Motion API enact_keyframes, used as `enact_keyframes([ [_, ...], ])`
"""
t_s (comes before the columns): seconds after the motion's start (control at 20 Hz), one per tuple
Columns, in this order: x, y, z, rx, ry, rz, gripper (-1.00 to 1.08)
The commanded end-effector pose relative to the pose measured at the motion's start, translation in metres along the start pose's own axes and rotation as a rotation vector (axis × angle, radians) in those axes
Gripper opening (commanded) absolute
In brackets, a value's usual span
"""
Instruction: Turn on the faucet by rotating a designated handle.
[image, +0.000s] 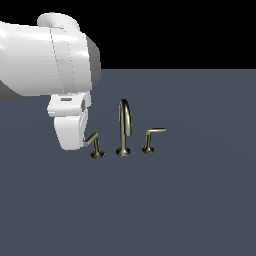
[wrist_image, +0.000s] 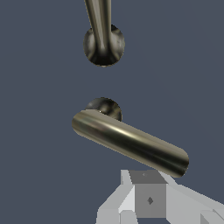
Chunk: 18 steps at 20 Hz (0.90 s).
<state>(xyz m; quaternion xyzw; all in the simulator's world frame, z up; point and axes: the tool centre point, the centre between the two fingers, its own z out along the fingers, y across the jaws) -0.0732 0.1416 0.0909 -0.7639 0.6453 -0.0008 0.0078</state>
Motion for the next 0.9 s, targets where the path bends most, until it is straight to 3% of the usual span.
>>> enact_keyframes([
  [0.0,0.016,0.009,0.000,-0.008,0.006,0.012,-1.00],
  [0.3,0.033,0.021,-0.001,-0.012,0.009,0.013,-1.00],
  [0.35,0.015,0.019,0.000,-0.009,0.002,-0.013,-1.00],
  [0.85,0.073,0.010,-0.001,-0.013,0.008,0.012,-1.00],
])
